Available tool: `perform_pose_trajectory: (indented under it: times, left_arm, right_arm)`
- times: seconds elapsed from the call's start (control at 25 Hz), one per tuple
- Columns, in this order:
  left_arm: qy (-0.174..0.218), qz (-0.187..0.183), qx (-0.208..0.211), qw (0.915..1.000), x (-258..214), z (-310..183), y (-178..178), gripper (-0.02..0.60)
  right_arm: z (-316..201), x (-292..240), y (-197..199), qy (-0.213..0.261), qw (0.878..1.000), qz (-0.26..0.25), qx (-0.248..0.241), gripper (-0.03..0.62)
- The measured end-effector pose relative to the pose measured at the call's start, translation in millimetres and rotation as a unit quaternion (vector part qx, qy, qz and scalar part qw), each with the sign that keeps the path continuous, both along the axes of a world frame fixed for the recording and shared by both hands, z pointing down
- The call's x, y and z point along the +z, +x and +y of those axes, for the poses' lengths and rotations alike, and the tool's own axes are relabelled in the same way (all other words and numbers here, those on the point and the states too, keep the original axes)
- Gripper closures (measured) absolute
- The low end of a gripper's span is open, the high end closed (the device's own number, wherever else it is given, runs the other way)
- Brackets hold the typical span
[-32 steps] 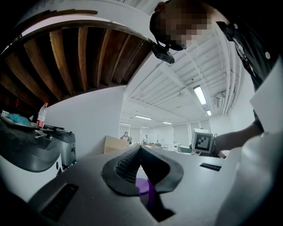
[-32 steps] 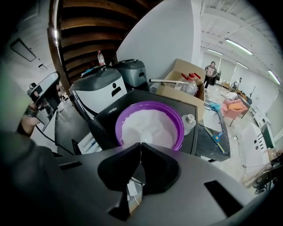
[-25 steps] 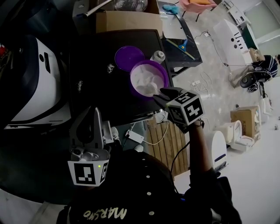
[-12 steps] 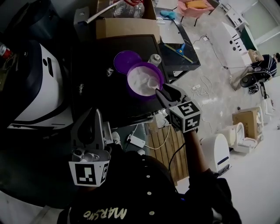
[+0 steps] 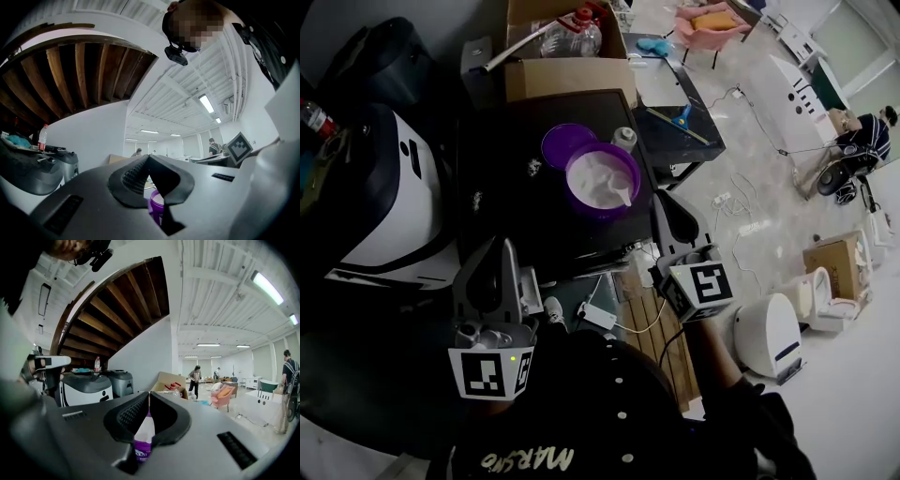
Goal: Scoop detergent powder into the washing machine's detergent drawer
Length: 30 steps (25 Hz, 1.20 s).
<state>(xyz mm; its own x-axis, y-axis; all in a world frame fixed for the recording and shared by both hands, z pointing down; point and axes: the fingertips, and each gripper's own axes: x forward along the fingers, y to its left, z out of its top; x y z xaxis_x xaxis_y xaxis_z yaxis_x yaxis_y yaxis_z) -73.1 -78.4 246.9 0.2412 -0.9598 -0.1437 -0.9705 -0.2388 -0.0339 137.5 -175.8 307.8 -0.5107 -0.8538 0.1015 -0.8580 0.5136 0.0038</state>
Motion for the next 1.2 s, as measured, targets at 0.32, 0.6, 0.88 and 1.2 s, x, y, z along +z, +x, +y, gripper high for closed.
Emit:
perform_pose_trajectory:
  times: [0.32,0.6,0.88,1.2]
  left_arm:
    - [0.014,-0.007,-0.006,0.9998,-13,12,3,0.566]
    - [0.02,-0.011,-0.016,0.9996,-19,25,4,0.566]
    - [0.018,-0.01,-0.018,0.9996,-16,31,2,0.566]
    - [0.014,-0.006,-0.017,0.9997,-11,32,4,0.566]
  right_arm:
    - [43,-44,1,0.052,0.997,-0.053,0.003,0.559]
    - [60,-51,2,0.064,0.996,-0.062,0.0,0.56]
    - [67,-46,7,0.066,0.997,-0.045,-0.001,0.562]
    - [68,-44,5,0.064,0.997,-0.035,-0.008,0.563]
